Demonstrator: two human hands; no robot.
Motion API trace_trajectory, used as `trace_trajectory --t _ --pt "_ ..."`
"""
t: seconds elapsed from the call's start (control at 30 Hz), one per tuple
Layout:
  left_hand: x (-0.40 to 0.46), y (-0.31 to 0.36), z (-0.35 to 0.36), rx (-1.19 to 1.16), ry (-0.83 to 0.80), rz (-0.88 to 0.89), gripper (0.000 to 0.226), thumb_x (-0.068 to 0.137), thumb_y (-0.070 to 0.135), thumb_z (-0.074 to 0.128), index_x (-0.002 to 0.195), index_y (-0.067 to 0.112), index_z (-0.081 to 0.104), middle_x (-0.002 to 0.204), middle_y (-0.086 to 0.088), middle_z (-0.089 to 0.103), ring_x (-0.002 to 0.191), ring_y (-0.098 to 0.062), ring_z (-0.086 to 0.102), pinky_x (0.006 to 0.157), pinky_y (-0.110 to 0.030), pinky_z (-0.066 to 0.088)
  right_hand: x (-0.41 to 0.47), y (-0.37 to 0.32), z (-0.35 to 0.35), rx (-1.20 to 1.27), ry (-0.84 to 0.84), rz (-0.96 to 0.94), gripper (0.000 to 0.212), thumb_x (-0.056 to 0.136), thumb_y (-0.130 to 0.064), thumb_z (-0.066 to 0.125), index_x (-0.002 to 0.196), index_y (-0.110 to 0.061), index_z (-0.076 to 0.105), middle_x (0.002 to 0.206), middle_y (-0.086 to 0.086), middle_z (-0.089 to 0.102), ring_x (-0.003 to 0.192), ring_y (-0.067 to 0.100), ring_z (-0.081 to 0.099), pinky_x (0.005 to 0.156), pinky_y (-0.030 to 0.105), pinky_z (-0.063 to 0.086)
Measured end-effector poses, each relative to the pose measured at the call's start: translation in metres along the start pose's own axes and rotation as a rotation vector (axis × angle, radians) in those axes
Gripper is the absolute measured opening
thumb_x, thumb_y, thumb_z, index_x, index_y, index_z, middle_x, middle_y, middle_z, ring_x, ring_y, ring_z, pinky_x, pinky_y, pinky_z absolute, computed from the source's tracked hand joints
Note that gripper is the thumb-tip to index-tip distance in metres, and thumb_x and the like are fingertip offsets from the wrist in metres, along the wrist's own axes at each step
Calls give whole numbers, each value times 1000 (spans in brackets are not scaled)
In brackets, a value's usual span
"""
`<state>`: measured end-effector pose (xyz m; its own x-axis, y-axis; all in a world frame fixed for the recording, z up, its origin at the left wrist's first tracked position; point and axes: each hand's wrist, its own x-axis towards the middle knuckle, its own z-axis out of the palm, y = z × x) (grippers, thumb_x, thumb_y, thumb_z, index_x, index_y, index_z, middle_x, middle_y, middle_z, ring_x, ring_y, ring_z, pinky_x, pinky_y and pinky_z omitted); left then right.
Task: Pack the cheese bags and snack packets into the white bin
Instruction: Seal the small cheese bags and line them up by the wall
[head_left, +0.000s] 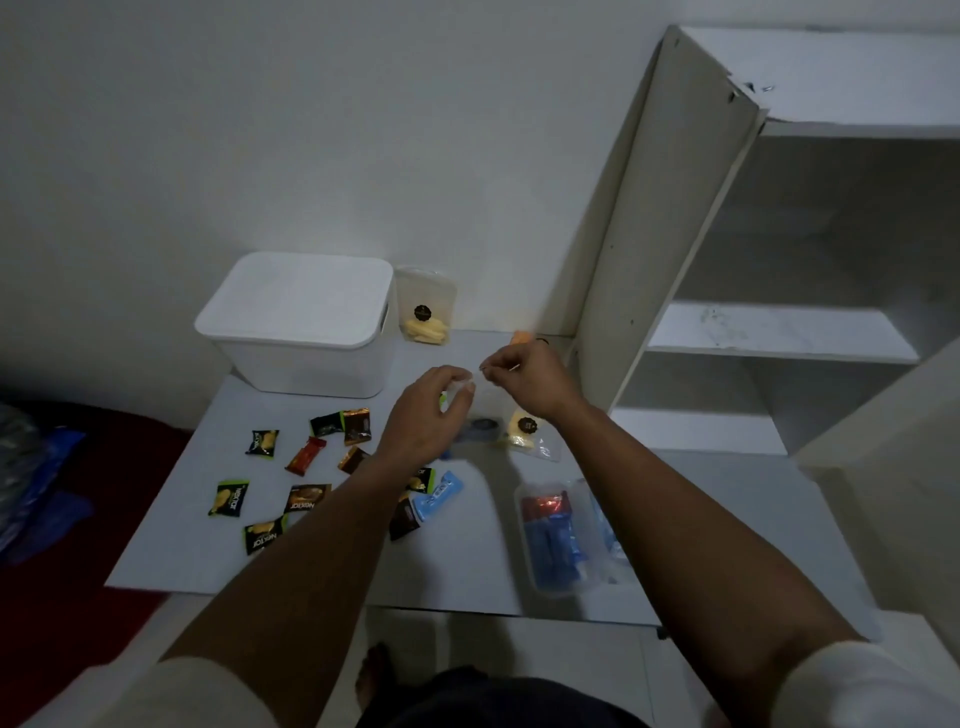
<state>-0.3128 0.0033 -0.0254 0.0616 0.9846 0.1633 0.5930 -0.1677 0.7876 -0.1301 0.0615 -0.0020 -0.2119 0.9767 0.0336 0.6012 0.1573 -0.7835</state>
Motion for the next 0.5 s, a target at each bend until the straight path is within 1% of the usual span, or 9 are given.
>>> trace_trajectory --t 0.07,0.13,0.2,0.23,0.3,0.37,0.4,0.47,0.5 --pt "0 3 -1 31 22 23 25 102 38 50 118 25 65 112 10 67 99 -7 62 85 -36 56 4 1 -5 167 -79 63 12 89 -5 75 99 -1 78 87 4 76 77 9 71 79 25 58" --pt "1 7 -3 30 49 18 22 103 38 51 114 26 65 106 9 68 95 -7 63 80 -35 57 5 1 -12 246 -144 90 15 85 0 77 99 5 77 84 3 75 73 4 72 76 18 57" --pt "3 9 -3 5 54 -20 18 101 42 53 111 31 63 102 9 70 92 -7 65 78 -34 58 5 2 -20 278 -176 100 18 85 -1 78 101 6 76 85 4 75 71 0 72 70 12 55" --pt "3 9 -2 -5 45 -37 16 100 44 54 108 33 62 99 8 71 90 -8 67 78 -36 58 5 2 -25 303 -188 115 18 85 -2 78 102 6 76 87 5 76 70 -2 72 68 10 53" --pt "4 7 -2 -21 20 -61 16 97 44 53 98 32 63 90 10 74 85 -9 69 79 -43 59 4 3 -33 351 -216 165 17 87 -5 77 102 4 76 91 6 76 67 -5 70 60 8 50" --pt "7 7 0 -29 11 -71 16 98 40 53 91 30 63 85 12 75 83 -6 71 80 -44 60 2 2 -38 345 -237 200 12 89 -10 76 98 -3 77 97 6 76 64 -8 67 54 11 46" --pt "8 9 0 -30 15 -73 16 100 37 54 90 29 63 83 13 75 81 -4 71 80 -43 60 2 2 -39 325 -238 210 11 91 -15 75 97 -7 78 97 4 77 64 -8 68 55 16 44" --pt "11 15 0 -50 30 -85 16 102 30 54 90 26 64 81 11 76 79 -3 71 80 -40 60 1 1 -41 321 -233 220 18 91 -28 74 97 -13 79 93 -1 79 73 1 74 63 25 41" --pt "13 16 0 -60 32 -92 17 102 28 54 90 25 65 81 10 76 79 -3 71 80 -39 60 1 0 -43 332 -231 215 20 90 -32 75 97 -14 80 93 0 80 80 8 76 66 26 43"
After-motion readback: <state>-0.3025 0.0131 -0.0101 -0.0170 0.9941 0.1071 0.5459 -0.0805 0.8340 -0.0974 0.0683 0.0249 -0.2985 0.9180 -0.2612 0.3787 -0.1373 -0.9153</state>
